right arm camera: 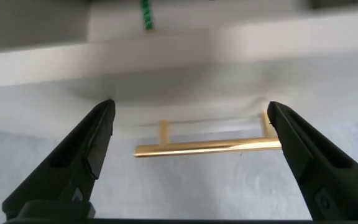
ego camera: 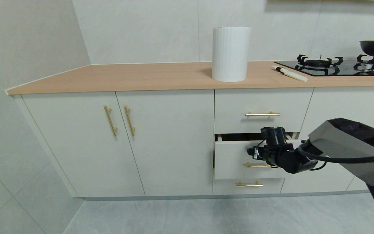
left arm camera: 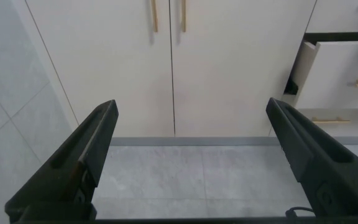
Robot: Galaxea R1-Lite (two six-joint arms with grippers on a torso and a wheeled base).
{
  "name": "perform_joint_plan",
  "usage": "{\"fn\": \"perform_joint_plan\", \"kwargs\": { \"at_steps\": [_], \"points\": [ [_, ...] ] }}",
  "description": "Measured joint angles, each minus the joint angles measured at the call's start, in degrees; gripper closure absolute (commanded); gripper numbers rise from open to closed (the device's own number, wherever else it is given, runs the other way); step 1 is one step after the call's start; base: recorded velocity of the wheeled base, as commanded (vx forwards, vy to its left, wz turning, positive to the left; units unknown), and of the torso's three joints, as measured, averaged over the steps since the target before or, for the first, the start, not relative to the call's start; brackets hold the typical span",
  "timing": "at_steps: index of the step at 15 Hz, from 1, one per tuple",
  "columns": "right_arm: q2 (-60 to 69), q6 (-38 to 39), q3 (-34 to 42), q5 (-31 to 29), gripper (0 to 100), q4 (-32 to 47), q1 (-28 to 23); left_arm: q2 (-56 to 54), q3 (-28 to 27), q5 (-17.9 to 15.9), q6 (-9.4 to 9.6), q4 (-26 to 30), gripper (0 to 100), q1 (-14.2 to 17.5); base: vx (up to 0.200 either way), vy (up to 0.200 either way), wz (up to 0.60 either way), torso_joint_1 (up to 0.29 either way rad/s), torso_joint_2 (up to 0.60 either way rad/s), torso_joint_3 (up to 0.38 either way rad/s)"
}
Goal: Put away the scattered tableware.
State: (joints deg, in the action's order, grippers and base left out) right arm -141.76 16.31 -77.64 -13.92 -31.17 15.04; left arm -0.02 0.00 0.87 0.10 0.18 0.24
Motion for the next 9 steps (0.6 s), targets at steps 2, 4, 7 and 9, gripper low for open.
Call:
{"fn": "perform_joint_plan", "kwargs": {
  "at_steps": [2, 4, 7, 9],
  "points": [
    [-1.07, 0.68, -0.44, -0.04, 0, -0.71, -0.55, 0.0, 0.0, 0.02, -0.02, -0.02, 0, -0.02, 0.0, 0.0, 0.0, 0.0, 0.0, 0.0],
    [-2.21, 1.94, -1.96, -0.06, 0, -0.71, -0.91, 0.0, 0.0, 0.0, 0.0, -0.02, 0, 0.0, 0.0, 0.0, 0.0, 0.0, 0.0, 0.0],
    [-3.72, 4.73, -4.94, 0.1, 0, -0.2, -1.95, 0.0, 0.0, 0.0, 0.0, -0.02, 0, 0.0, 0.0, 0.0, 0.0, 0.0, 0.0, 0.0],
    [-4.84, 6.51, -7.52, 0.0, 0, -0.22, -2.69, 0.0, 0.0, 0.0, 0.0, -0.02, 0, 0.0, 0.0, 0.0, 0.0, 0.0, 0.0, 0.0]
  ]
}}
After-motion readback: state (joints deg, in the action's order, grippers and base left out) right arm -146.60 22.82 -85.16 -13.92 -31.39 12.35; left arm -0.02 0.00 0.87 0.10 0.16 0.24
